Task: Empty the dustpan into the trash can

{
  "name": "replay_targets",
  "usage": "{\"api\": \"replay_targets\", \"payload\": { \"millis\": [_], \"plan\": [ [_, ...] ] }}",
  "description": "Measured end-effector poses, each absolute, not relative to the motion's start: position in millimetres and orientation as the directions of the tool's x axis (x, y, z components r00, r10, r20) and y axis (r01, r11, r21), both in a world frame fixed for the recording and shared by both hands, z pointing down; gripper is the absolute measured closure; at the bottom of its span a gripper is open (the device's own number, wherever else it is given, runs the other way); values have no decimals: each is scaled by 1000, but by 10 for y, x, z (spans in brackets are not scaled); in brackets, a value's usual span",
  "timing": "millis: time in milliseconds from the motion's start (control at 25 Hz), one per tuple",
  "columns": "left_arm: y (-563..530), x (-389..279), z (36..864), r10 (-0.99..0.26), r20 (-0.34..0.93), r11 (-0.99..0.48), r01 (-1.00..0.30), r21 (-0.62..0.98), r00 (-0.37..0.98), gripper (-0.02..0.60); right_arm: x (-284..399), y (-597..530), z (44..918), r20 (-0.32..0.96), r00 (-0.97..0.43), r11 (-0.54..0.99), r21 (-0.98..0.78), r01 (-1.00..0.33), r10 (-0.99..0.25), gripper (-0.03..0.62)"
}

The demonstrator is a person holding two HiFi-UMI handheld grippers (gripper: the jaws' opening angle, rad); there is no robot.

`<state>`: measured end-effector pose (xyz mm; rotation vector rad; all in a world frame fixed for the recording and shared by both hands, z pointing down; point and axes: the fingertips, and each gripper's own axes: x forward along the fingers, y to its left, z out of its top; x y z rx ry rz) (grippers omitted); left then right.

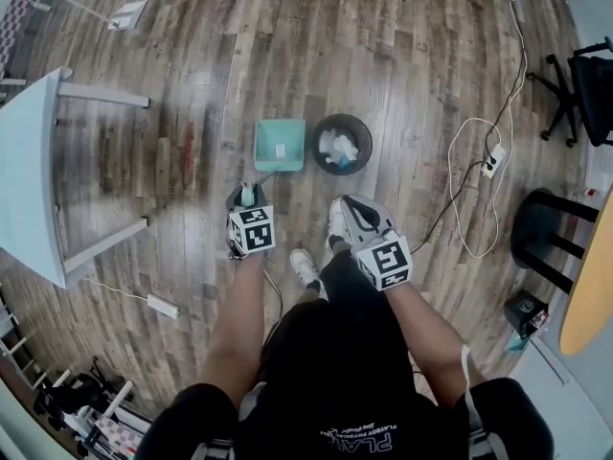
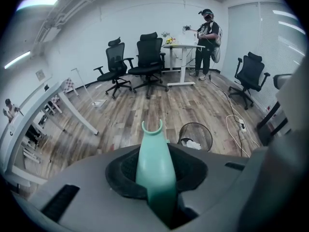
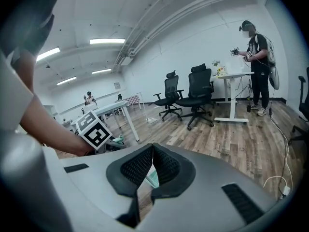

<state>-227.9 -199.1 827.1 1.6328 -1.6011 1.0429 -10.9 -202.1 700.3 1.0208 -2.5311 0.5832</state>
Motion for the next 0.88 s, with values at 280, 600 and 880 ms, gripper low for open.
{"api": "replay_targets", "payload": {
  "millis": [280,600,880],
  "plan": [
    [-2050,-2316,8339,-492,870,-82,-993,-91,-39,474,-195,-2041,7013,461,-690,669,-244,-703,-558,571],
    [-1936,-2365,8288,-485,873,-83,-992,-98,-46,390,-277,-1850,7009,468,-708,684,-258,-682,-530,571],
    [-1879,-2265,7680,-596,799,-73,-986,-147,-75,351,-318,-1659,6812,440,-706,680,-248,-690,-555,569]
  ]
}}
